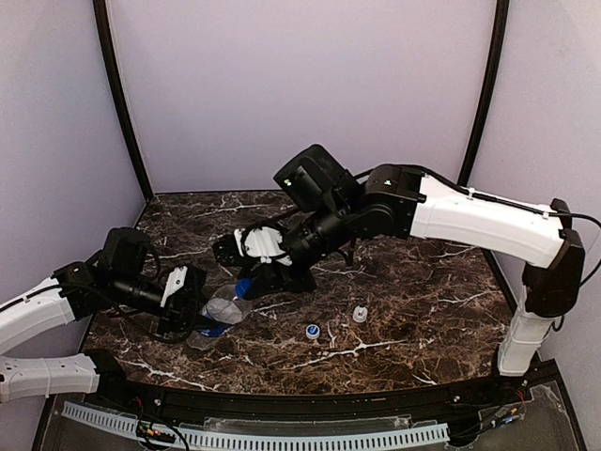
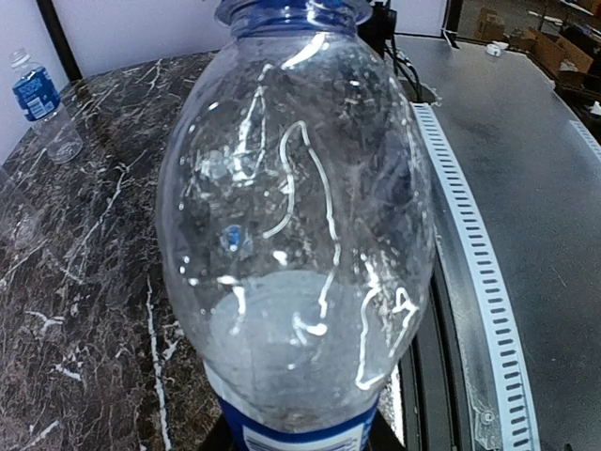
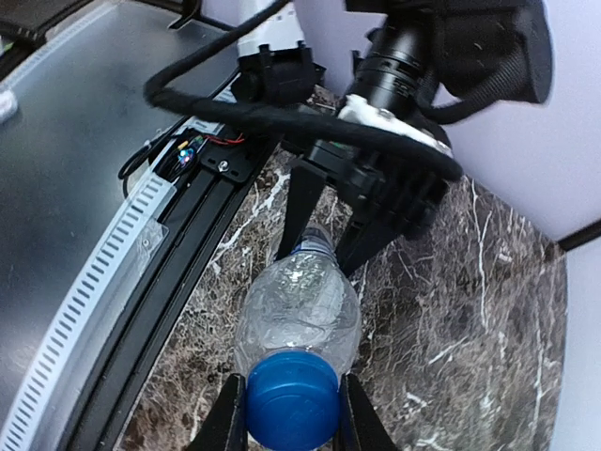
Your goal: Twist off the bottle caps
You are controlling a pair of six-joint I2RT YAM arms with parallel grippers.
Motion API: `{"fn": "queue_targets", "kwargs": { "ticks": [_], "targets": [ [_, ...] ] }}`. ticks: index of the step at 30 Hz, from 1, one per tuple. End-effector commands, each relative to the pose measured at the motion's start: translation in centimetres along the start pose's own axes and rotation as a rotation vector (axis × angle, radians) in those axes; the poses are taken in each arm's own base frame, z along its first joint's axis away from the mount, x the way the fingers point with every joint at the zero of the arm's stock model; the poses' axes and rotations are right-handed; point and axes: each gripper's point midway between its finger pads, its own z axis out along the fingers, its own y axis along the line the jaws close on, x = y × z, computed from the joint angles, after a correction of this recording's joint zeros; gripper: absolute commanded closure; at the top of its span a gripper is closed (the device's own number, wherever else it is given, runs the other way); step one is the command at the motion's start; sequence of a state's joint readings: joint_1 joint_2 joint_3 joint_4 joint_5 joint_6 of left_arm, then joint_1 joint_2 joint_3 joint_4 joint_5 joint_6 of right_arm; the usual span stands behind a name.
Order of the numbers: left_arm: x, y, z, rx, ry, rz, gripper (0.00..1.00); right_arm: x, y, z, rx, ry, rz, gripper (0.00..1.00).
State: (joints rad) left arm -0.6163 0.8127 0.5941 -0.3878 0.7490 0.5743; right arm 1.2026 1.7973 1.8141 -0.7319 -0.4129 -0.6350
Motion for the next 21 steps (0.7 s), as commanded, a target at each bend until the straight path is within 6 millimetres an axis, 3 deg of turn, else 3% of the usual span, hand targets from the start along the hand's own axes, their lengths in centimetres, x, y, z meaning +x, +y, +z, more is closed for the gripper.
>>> {"fn": "queue_targets", "kwargs": {
  "ticks": [1, 6, 9, 11, 13, 15, 17, 21],
  "targets": [
    [-3.1, -2.2, -1.3, 0.106, -0.092, 0.12, 0.89, 3.5, 4.1, 0.9, -0.14, 0.192, -0.304, 1.0],
    [-2.7, -2.6, -1.4, 0.122, -0.075, 0.123, 0.89, 5.7, 2.1, 0.5, -0.046, 0.383, -0.482, 1.0],
    [-2.4, -2.5, -1.3, 0.113, -0.07, 0.124, 0.89, 5.5, -0.1, -0.1, 0.084, 0.415, -0.53, 1.0],
    [-2.5, -1.9, -1.1, 0.084, -0.078, 0.118, 0.89, 4.3, -2.3, -0.9, 0.242, 0.393, -0.505, 0.8],
    [-2.9, -0.3, -0.9, 0.009, -0.094, 0.075, 0.89, 3.1, -3.3, -2.1, 0.319, 0.331, -0.458, 0.52],
    [-3.0, 1.6, -0.8, -0.09, -0.099, 0.016, 0.89, 0.7, -4.9, -4.4, 0.419, 0.186, -0.32, 0.31],
    [-3.0, 3.3, -0.8, -0.181, -0.097, 0.016, 0.89, -1.3, -6.2, -6.7, 0.486, 0.036, -0.169, 0.03],
    [-2.5, 6.2, -1.2, -0.339, -0.082, 0.013, 0.88, -3.4, -7.8, -10.1, 0.544, -0.224, 0.095, 0.01]
  ]
}}
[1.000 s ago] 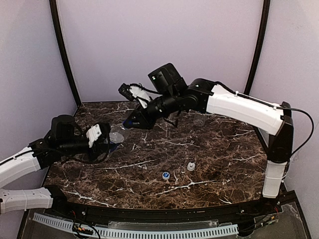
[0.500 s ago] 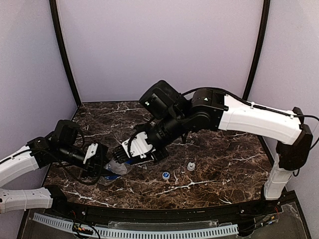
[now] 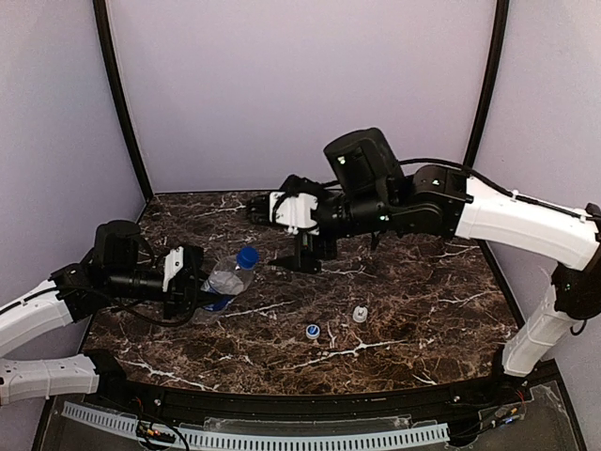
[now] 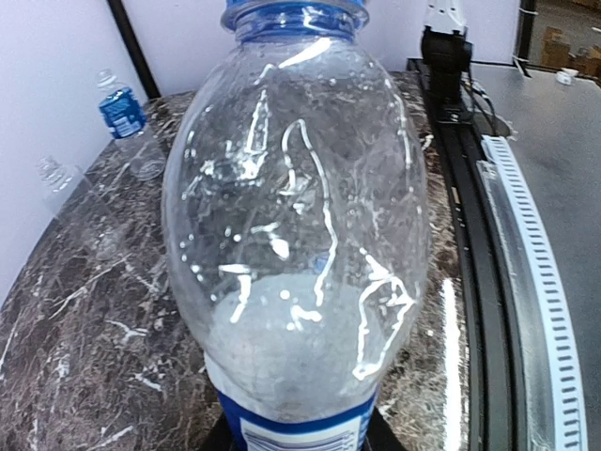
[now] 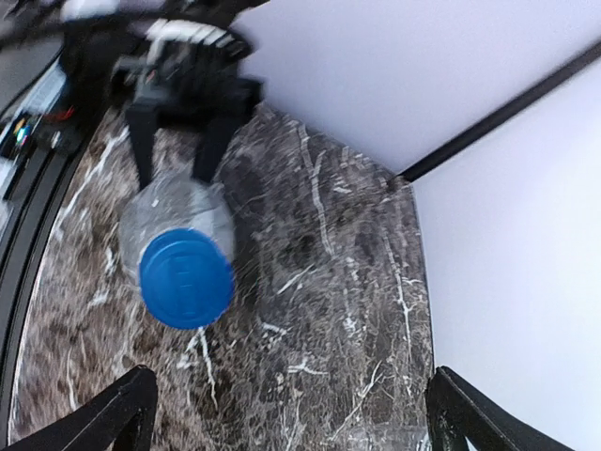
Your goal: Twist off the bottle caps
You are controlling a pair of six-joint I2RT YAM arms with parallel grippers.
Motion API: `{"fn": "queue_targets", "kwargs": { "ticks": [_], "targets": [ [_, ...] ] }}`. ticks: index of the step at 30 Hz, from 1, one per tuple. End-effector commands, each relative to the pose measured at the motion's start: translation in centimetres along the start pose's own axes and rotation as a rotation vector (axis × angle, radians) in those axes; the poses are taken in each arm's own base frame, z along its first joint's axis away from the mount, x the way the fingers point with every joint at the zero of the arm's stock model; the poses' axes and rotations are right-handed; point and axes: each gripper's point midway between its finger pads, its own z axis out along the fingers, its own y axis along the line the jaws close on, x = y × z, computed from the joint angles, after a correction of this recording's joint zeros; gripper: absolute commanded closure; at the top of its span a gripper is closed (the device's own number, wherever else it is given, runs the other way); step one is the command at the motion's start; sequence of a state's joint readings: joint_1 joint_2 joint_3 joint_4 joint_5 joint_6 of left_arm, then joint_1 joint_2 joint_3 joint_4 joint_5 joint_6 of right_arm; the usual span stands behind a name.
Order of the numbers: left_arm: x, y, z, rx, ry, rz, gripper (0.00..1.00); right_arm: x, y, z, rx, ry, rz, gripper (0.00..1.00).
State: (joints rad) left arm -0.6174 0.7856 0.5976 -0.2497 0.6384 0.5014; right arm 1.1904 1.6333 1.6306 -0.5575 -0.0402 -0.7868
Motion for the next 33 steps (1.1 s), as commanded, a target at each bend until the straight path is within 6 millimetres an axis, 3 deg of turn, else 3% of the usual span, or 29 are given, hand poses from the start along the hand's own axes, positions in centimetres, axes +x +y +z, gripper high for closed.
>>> {"fn": "queue_targets", "kwargs": {
  "ticks": [1, 3, 6, 9, 11, 22, 26, 29, 33],
  "targets": [
    [0.0, 4.1, 0.0, -0.226, -0.013, -0.018, 0.88, -4.5, -6.2, -4.8, 0.165, -0.325, 0.42, 0.01],
    [0.3, 5.5, -0.2, -0.307, -0.008, -0.014, 0.88, -4.9, -6.9, -4.7, 0.143, -0.374, 0.573, 0.01],
    [0.2, 8.5, -1.2, -0.484, -0.001, 0.006, 0.86, -4.6, -8.1, -2.8, 0.12, -0.358, 0.846, 0.06],
    [0.2, 10.7, -2.2, -0.62, 0.011, 0.033, 0.86, -2.9, -9.4, -0.4, 0.152, -0.239, 1.129, 0.16],
    [0.6, 11.8, -2.8, -0.691, 0.036, 0.051, 0.85, -2.1, -9.6, 1.0, 0.163, -0.166, 1.224, 0.2],
    [1.0, 11.2, -2.4, -0.659, 0.041, 0.05, 0.85, -0.4, -10.1, 5.3, 0.216, -0.087, 1.259, 0.23],
    [1.0, 11.1, -2.1, -0.645, 0.041, 0.056, 0.85, -0.6, -10.3, 6.4, 0.198, -0.106, 1.264, 0.29],
    [0.9, 11.1, -2.1, -0.641, 0.038, 0.056, 0.85, -0.7, -10.5, 6.7, 0.188, -0.121, 1.265, 0.38],
    [1.0, 10.9, -2.1, -0.633, 0.043, 0.052, 0.85, -0.8, -10.6, 6.9, 0.163, -0.133, 1.267, 0.65]
  ]
}}
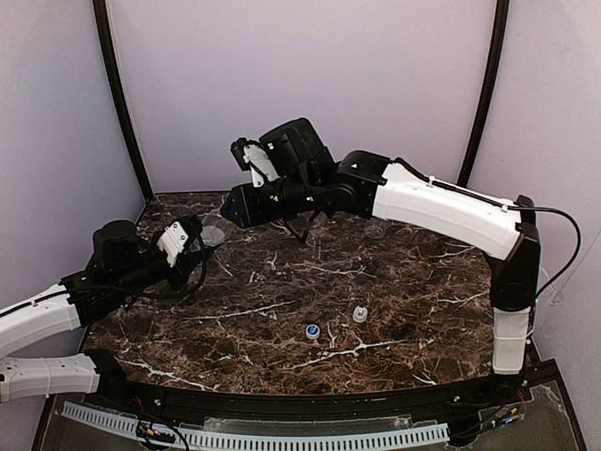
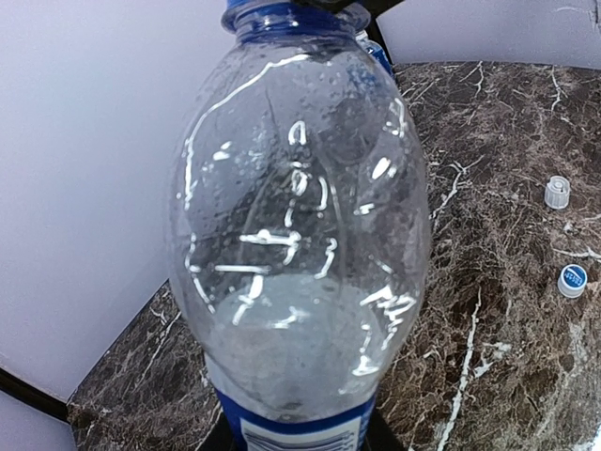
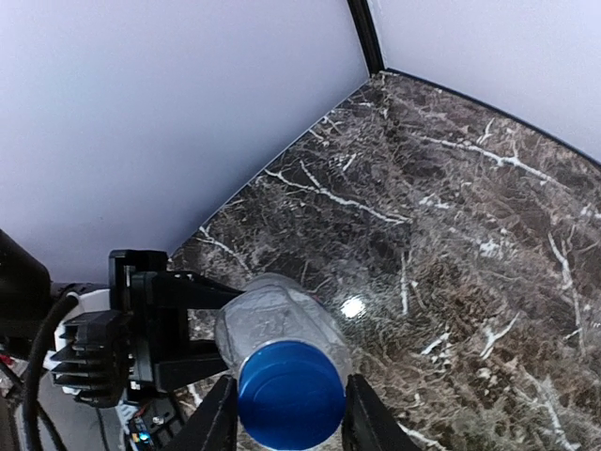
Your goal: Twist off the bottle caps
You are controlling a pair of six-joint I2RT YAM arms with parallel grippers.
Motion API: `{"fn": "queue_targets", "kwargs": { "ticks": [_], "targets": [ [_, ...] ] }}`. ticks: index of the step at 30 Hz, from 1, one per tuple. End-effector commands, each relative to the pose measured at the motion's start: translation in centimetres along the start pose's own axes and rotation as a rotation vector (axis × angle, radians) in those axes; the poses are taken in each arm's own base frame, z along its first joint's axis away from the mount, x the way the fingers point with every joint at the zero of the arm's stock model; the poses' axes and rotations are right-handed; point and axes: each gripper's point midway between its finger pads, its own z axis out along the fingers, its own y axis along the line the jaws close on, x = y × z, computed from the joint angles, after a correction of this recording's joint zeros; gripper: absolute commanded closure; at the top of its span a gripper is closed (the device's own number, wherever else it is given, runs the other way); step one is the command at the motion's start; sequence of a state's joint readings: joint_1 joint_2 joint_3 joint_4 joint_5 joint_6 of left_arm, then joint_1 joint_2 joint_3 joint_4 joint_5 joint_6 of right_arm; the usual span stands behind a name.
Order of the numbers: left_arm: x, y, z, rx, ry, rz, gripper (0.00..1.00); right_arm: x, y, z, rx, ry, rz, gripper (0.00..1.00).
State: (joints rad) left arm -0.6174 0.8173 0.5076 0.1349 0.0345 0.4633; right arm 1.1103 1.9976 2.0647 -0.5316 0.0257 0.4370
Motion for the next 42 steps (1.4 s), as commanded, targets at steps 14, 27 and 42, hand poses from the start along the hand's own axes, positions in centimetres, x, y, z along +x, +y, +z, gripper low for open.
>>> {"fn": "queue_targets", "kwargs": {
  "ticks": [14, 27, 42],
  "targets": [
    [-0.5, -3.2, -0.6, 0.178, -0.04, 0.003, 0.86, 0.8, 4.5, -0.5, -0.277, 0.022, -0.302, 1.0],
    [-0.3, -14.3, -8.0, 0.903, -0.065, -0.12, 0.89, 18.4, 9.9, -7.9, -0.775, 0.11, -1.498, 1.0],
    [-0.4, -11.3, -5.5, 0.675, -0.053, -0.096, 0.89, 9.3, 8.5, -7.1, -0.343, -0.175, -1.502, 0.1]
  ]
}}
